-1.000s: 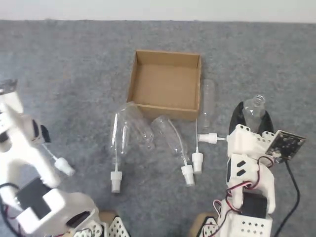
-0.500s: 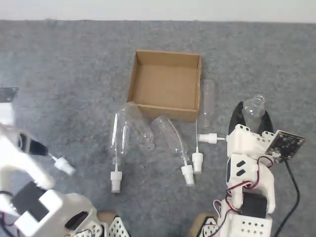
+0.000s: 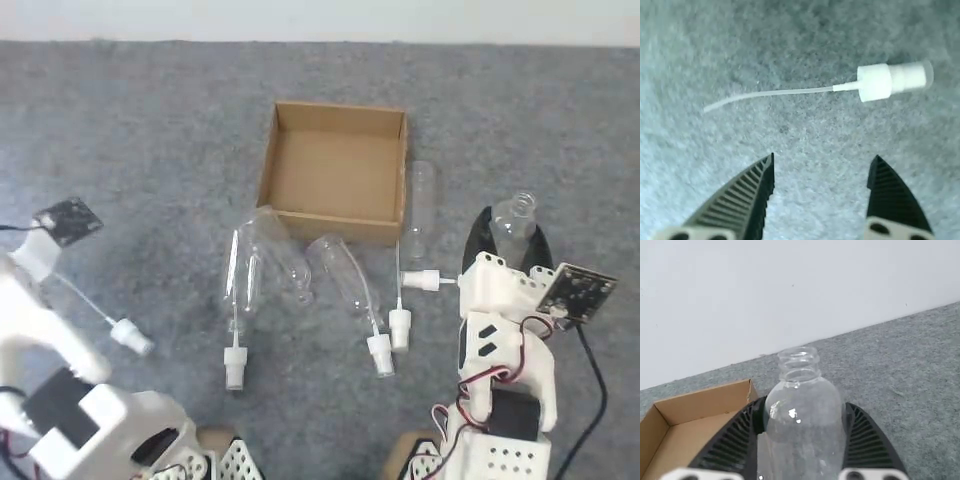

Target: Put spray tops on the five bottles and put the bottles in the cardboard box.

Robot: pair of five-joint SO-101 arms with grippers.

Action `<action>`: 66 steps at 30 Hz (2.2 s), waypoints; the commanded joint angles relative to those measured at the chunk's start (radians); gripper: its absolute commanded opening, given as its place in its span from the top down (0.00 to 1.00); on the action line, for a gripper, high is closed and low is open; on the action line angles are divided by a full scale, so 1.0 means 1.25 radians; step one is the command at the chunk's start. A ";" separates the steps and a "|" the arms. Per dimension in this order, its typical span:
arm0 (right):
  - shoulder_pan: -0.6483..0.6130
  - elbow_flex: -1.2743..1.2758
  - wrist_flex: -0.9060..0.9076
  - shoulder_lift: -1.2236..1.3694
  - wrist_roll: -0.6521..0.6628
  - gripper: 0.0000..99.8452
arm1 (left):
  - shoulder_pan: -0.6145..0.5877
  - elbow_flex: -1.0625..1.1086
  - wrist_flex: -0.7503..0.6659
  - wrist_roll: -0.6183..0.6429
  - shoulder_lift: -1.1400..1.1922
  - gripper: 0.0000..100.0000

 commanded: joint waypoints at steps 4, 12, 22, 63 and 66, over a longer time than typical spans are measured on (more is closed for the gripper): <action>-0.007 -0.007 -0.024 -0.012 -0.001 0.92 | 0.059 0.050 -0.065 -0.144 -0.016 0.72; -0.009 -0.007 -0.024 -0.012 -0.001 0.92 | 0.149 0.110 -0.110 -0.145 -0.016 0.72; -0.046 -0.006 -0.021 -0.012 0.039 0.92 | 0.211 0.175 -0.115 -0.149 -0.016 0.72; -0.047 -0.006 -0.019 -0.012 0.042 0.92 | 0.306 0.357 -0.157 0.101 -0.196 0.87; -0.047 -0.006 -0.019 -0.012 0.042 0.92 | 0.304 0.355 -0.156 0.133 -0.199 0.86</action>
